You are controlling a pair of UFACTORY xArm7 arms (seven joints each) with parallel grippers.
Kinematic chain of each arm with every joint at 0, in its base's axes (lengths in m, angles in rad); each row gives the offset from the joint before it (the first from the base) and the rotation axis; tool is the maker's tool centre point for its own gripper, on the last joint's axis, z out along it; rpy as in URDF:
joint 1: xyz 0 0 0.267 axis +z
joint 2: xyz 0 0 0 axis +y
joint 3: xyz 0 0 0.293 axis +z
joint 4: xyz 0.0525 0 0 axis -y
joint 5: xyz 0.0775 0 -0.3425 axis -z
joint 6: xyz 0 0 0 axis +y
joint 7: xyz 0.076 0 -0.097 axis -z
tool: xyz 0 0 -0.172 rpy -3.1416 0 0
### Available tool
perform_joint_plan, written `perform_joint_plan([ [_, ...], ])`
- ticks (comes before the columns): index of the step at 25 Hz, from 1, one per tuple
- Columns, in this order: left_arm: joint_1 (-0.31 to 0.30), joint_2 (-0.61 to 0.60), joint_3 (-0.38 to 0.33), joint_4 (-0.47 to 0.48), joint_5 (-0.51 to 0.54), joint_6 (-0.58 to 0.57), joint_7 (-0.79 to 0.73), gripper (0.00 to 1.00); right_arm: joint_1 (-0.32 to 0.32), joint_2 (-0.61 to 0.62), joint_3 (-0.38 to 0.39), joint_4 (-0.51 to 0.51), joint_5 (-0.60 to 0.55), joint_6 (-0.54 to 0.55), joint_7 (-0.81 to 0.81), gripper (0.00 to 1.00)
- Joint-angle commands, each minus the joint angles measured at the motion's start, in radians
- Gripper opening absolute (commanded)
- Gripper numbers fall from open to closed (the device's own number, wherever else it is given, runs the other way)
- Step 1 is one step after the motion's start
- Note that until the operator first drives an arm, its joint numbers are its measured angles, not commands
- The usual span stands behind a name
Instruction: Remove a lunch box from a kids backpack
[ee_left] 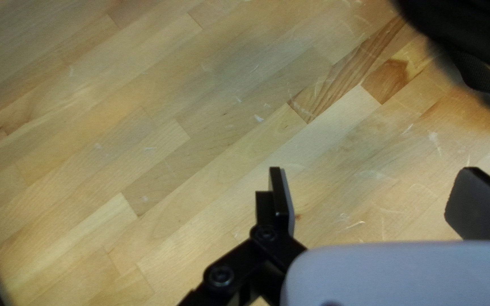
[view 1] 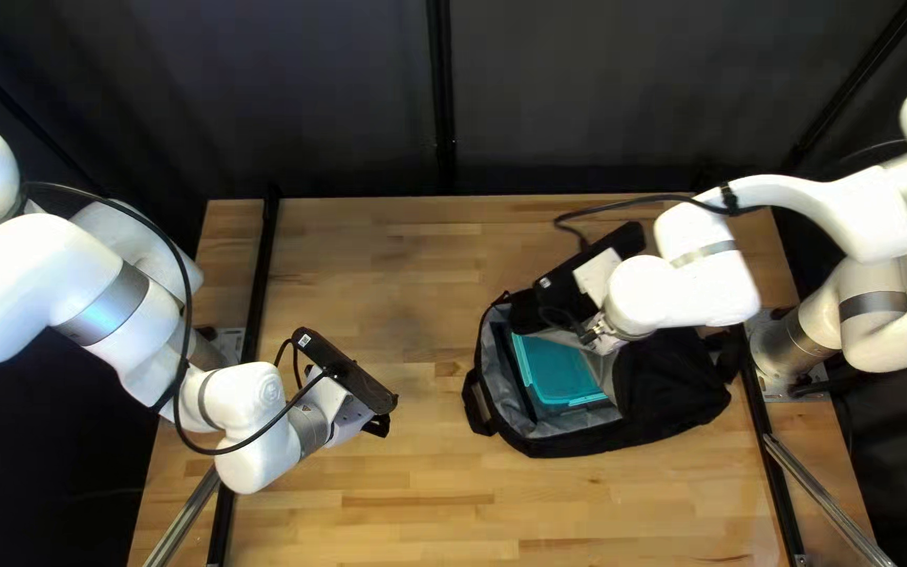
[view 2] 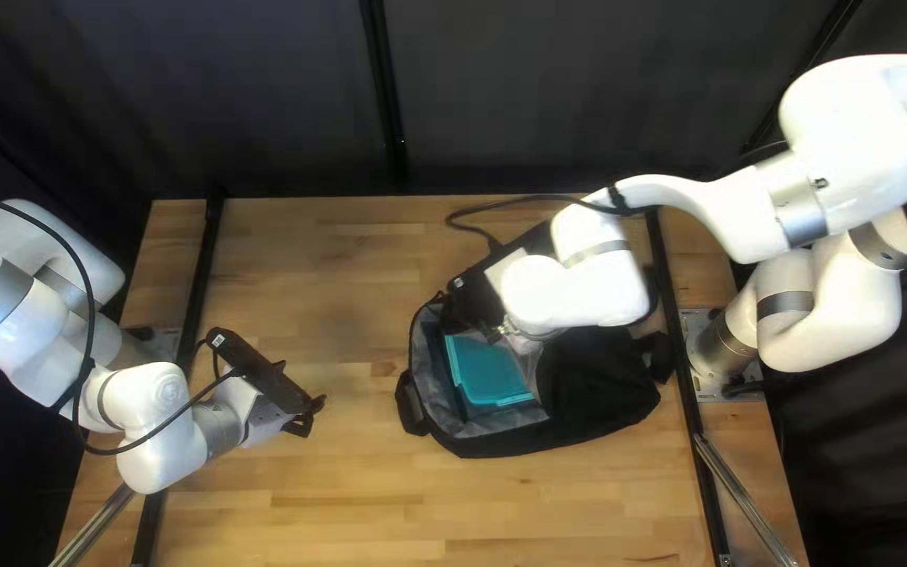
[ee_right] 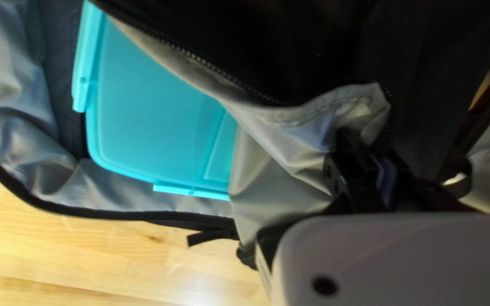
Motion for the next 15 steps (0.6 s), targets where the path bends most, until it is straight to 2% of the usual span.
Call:
perform_joint_plan([
  [1, 0.0, 0.0, 0.0, 0.0, 0.0, 0.0, 0.0, 1.0, -0.001, -0.047, 0.015, -0.014, -0.004, 0.005, 0.065, 0.0],
  [15, 0.0, 0.0, 0.0, 0.0, 0.0, 0.0, 0.0, 1.0, 0.0, -0.071, 0.042, -0.041, -0.039, 0.028, 0.114, 0.0],
])
